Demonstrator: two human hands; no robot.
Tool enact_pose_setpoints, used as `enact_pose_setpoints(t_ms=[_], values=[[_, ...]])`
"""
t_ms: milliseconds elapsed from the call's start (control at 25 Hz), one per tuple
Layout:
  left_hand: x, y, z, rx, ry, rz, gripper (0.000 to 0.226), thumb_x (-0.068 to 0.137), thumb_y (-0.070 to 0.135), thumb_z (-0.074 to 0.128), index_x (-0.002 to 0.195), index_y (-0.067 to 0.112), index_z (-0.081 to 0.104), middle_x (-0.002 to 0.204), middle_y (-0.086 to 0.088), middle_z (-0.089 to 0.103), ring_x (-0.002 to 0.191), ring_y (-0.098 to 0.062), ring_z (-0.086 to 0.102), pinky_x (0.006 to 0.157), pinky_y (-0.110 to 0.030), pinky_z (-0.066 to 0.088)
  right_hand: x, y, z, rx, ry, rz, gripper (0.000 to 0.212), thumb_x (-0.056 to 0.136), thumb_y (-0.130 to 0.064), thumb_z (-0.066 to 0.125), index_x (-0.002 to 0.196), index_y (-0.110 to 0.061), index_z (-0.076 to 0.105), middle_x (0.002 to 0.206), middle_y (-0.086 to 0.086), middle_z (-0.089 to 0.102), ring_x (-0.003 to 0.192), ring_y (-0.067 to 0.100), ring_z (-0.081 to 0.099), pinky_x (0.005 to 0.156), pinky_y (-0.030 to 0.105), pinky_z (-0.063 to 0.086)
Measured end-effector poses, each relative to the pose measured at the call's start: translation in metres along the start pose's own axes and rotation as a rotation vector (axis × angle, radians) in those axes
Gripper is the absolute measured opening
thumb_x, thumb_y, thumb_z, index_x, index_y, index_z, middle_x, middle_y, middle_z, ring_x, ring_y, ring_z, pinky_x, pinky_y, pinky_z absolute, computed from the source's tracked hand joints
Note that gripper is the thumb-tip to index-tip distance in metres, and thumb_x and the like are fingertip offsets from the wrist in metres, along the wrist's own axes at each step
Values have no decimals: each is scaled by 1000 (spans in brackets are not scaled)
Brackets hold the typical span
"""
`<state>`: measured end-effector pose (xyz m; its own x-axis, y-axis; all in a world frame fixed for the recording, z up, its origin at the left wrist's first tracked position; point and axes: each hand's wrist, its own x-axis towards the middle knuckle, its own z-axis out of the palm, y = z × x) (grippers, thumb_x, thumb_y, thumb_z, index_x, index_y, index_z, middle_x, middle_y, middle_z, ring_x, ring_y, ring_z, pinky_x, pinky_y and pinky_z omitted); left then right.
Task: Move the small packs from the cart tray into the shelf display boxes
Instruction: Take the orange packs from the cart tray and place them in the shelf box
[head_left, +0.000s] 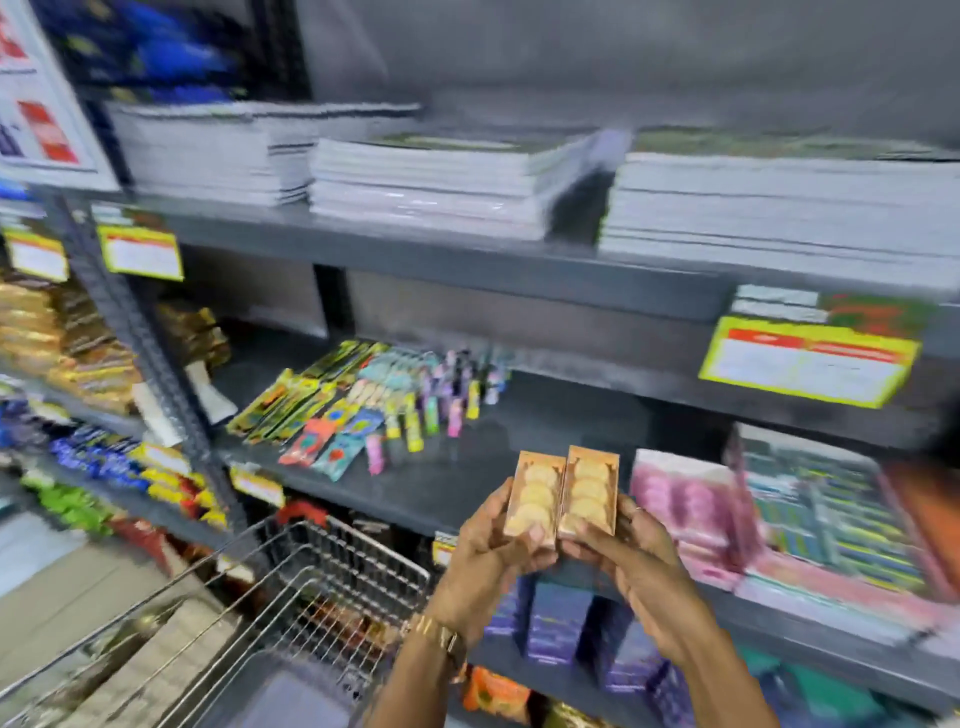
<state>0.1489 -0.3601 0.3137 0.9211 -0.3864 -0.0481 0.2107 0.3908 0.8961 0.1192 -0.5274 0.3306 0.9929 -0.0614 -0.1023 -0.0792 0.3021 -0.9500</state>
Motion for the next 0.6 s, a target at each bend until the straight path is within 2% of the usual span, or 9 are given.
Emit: enact_pose_setpoints(t_ms=[80,200,280,400,440,560,600], values=[[16,-8,30,15,-73,-24,49,91,-7,51,135,12,46,121,-14,63,103,-26,63,76,-29,60,-9,-14,-32,-62,52,-38,66,75,-3,71,136,-9,47,123,17,66,106,28,66,83,34,62],[40,-22,68,20,-153,-75,42,91,-4,53,130,12,50,109,-7,71,96,-22,69,75,-30,61,-12,-30,-73,-164,152,-53,89,83,4,68,150,-28,19,141,10,52,123,29,57,98,50,53],[58,-31,90,62,-180,-114,42,92,-6,49,132,7,48,110,-10,69,95,-24,68,75,-30,62,-9,-41,-96,-165,154,-35,91,83,8,66,150,-31,17,139,8,52,122,29,57,96,50,54],[80,-36,111,158,-166,-204,44,94,-12,40,133,7,44,114,-15,63,92,-22,69,73,-27,62,5,-53,-113,-127,151,84,76,84,16,59,140,-24,30,116,8,60,95,24,67,71,35,63],[85,-37,113,192,-167,-241,45,94,-13,36,133,9,44,116,-17,63,94,-24,70,76,-29,62,10,-55,-114,-151,136,137,68,84,18,57,136,-20,33,113,10,60,90,23,68,70,34,63],[94,-34,112,354,-193,-317,52,96,-10,34,142,15,34,135,-22,55,117,-34,60,102,-46,50,24,-59,-110,-343,109,314,41,84,17,50,111,-13,45,111,17,63,90,28,68,84,46,60],[97,-32,112,446,-199,-319,55,96,-9,36,144,17,30,136,-19,53,116,-31,58,104,-47,47,28,-59,-109,-427,134,360,34,86,14,48,108,-11,46,112,19,64,90,31,68,86,49,59]])
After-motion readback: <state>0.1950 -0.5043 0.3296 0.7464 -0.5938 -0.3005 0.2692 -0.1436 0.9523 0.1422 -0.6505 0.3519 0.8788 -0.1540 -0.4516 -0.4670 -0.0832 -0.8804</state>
